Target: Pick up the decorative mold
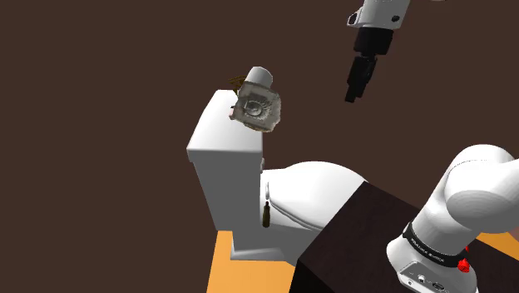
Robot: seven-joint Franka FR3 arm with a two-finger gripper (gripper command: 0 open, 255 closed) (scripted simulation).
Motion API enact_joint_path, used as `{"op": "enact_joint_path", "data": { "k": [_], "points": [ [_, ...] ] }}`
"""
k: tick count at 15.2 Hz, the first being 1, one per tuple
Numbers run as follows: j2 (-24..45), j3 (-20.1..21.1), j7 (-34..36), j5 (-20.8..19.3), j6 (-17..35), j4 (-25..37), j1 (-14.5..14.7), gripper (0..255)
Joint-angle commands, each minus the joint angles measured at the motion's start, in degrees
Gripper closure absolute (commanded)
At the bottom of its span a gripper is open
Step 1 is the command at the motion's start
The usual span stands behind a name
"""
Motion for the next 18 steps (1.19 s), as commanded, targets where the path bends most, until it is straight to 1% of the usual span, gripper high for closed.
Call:
{"op": "enact_joint_path", "data": {
  "k": [1,6,10,15,18],
  "points": [
    [0.0,0.0,0.0,0.0,0.0,0.0,0.0,0],
    [11.5,-6.8,-9.5,3.1,3.4,7.1,1.9,0],
    [21.5,-11.8,-17.5,7.6,3.8,14.8,3.7,0],
    [35.3,-17.1,-27.7,15.5,0.8,27.0,5.1,0],
    [44.4,-19.3,-33.2,21.3,-2.9,35.9,4.6,0]
  ]
}}
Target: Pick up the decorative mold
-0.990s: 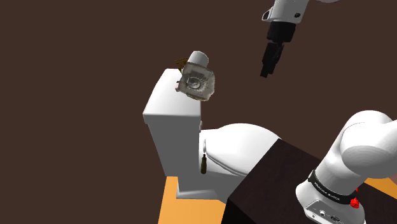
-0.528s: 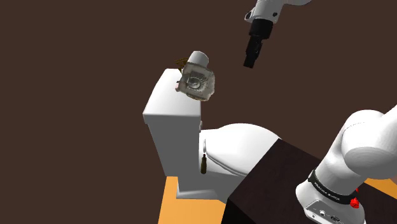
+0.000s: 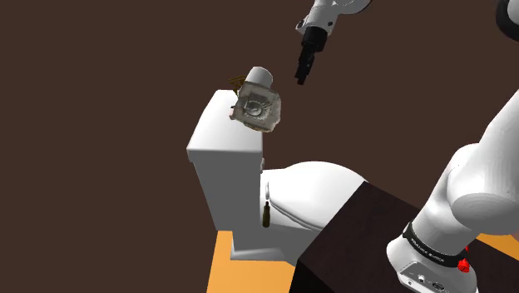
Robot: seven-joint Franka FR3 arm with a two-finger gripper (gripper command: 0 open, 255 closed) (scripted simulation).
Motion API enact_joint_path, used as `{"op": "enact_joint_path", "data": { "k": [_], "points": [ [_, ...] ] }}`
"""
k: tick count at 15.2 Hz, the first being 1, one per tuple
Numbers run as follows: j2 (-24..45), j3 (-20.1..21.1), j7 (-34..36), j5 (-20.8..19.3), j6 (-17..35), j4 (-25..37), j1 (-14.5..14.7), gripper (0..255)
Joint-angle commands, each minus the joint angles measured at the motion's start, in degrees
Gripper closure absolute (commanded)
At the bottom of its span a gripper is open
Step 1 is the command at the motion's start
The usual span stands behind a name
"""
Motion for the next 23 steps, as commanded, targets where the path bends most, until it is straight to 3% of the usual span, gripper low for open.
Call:
{"op": "enact_joint_path", "data": {
  "k": [1,4,8,9,18,19,23],
  "points": [
    [6.5,-1.2,-3.6,4.3,-3.2,6.9,-0.7,0],
    [16.4,-1.6,-7.4,10.7,-8.7,18.1,-3.2,0],
    [31.3,0.4,-8.7,19.6,-17.2,37.7,-9.1,0],
    [32.9,0.9,-8.4,20.4,-18.0,40.0,-9.9,0],
    [31.6,0.6,-12.2,19.0,-13.0,32.4,-8.3,0],
    [31.5,0.6,-12.2,19.0,-12.9,32.3,-8.3,255],
    [31.6,0.7,-12.2,19.0,-13.0,32.4,-8.3,255]
  ]
}}
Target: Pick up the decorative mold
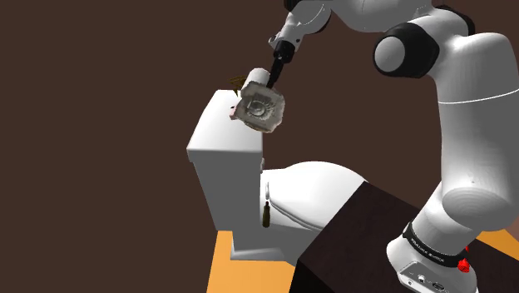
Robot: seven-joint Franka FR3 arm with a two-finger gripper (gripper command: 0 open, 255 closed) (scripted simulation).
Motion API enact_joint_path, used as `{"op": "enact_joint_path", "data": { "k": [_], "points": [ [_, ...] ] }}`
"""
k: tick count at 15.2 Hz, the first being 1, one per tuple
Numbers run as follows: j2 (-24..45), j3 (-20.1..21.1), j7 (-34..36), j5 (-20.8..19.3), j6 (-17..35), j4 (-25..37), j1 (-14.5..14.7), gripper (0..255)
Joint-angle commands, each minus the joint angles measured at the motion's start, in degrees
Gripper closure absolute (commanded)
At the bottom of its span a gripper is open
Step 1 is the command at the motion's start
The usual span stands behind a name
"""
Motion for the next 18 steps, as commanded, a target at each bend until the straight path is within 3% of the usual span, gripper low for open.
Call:
{"op": "enact_joint_path", "data": {
  "k": [1,5,18],
  "points": [
    [0.0,0.0,0.0,0.0,0.0,0.0,0.0,255],
    [0.0,0.0,0.0,0.0,0.0,-0.1,0.0,255],
    [3.3,1.0,7.1,2.9,-9.1,14.7,-3.5,255]
  ]
}}
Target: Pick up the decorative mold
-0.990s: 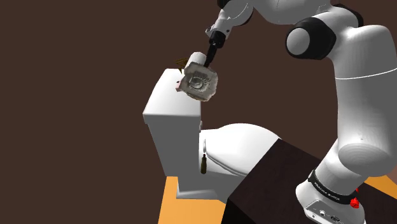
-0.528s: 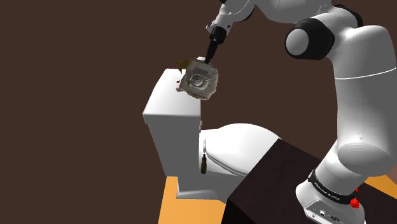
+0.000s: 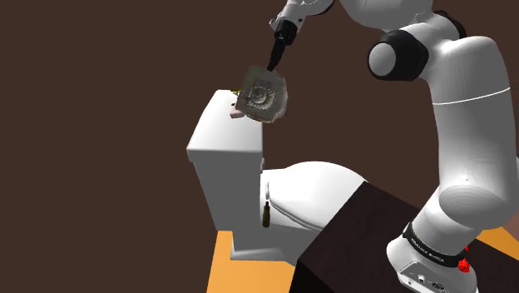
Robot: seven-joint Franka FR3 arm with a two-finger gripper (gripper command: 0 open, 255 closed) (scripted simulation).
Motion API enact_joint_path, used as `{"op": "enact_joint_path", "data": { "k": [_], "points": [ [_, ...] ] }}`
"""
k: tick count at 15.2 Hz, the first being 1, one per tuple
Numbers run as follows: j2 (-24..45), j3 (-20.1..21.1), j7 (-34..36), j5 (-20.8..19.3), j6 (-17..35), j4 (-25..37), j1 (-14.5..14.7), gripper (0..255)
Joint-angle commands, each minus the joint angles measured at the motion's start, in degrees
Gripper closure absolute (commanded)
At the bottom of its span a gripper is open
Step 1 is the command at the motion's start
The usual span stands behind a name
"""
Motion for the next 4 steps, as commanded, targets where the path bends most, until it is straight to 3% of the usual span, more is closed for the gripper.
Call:
{"op": "enact_joint_path", "data": {
  "k": [1,4],
  "points": [
    [0.5,0.2,1.1,0.5,-1.3,2.2,-0.6,255],
    [1.2,0.4,1.9,1.0,-2.3,4.1,-1.1,255]
  ]
}}
